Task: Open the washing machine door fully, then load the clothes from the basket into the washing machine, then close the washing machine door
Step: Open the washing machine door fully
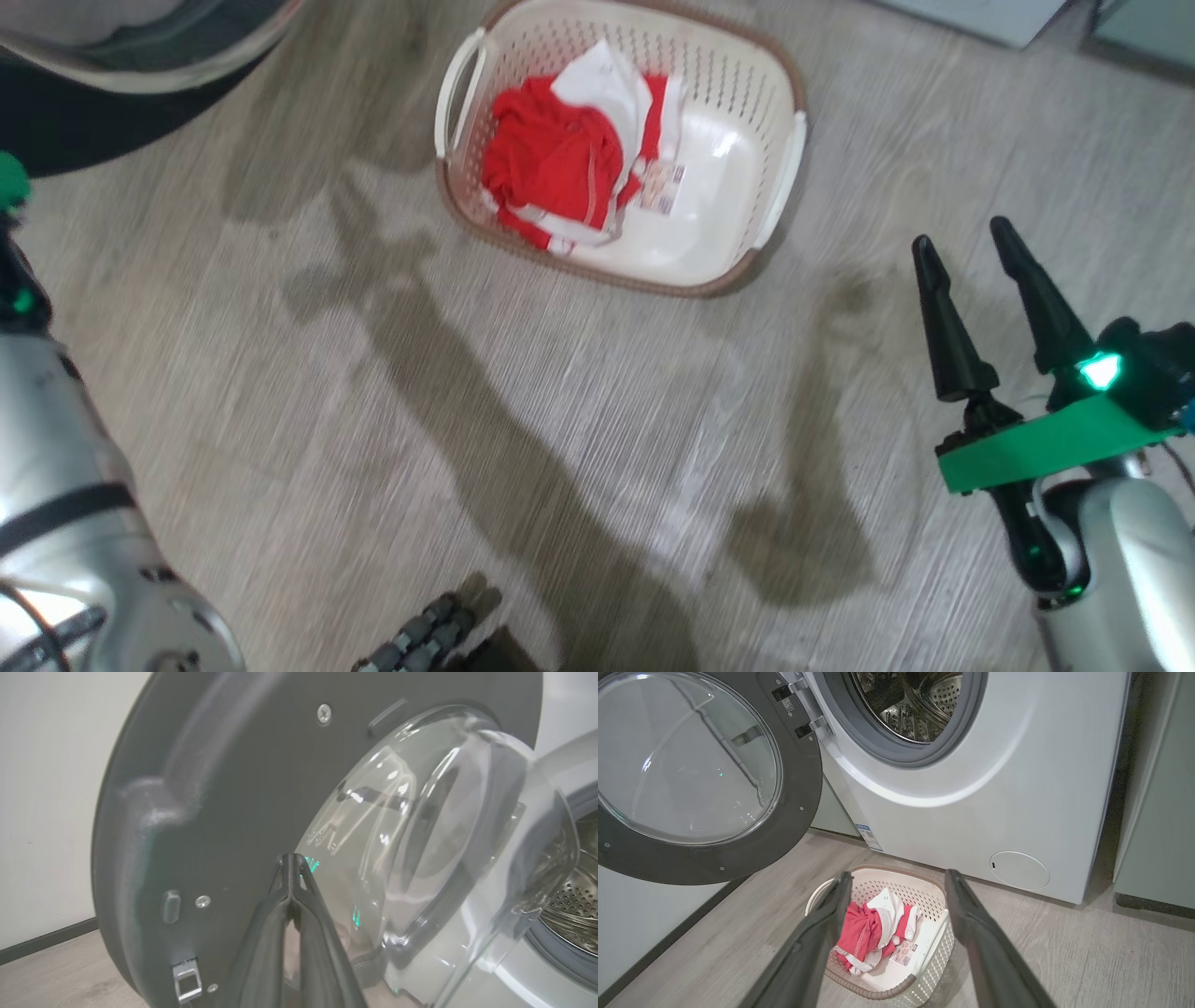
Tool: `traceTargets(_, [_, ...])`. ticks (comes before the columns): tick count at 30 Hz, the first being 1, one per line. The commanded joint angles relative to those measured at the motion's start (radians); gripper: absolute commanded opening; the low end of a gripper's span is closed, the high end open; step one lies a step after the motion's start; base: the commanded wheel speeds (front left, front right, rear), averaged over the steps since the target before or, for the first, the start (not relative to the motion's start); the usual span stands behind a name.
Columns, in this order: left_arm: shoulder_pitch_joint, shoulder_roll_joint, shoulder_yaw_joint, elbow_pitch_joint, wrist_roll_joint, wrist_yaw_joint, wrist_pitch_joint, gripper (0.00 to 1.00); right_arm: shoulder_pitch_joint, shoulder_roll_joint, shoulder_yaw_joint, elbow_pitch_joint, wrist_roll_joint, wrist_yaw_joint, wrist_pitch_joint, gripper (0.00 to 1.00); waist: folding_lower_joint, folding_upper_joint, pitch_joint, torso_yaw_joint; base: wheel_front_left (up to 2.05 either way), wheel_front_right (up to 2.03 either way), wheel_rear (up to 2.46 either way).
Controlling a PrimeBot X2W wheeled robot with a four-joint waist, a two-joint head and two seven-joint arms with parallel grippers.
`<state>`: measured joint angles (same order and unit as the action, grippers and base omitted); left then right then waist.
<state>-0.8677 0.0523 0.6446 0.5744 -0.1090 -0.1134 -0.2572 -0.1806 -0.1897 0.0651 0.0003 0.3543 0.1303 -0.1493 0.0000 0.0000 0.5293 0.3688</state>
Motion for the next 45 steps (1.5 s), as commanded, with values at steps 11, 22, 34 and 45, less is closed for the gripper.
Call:
traceTargets(11, [0.221,0.011,-0.168,-0.135,0.048,-0.017,-0.005,0.0,-0.01,0.061,0.044,0.1,0.043,0.0,-0.092,1.0,0.0,0.0,-0.247,-0.112,0.0,0.0,0.0])
traceTargets(22, [0.471,-0.001,-0.445,-0.239,-0.042,-0.017,-0.005,0.0,0.037,0.098,-0.05,0.125,0.048,0.0,-0.112,1.0,0.0,0.0,-0.427,-0.264,0.0,0.0,0.0])
traceTargets(34, [0.695,-0.002,-0.643,-0.406,-0.181,0.075,-0.005,0.0,0.12,0.13,-0.107,0.077,0.045,0.0,-0.112,1.0,0.0,0.0,-0.517,-0.404,0.0,0.0,0.0])
traceTargets(45, [0.804,-0.002,-0.706,-0.5,-0.207,0.133,-0.005,0.0,0.153,0.135,-0.116,0.055,0.038,0.0,-0.112,1.0,0.0,0.0,-0.52,-0.44,0.0,0.0,0.0])
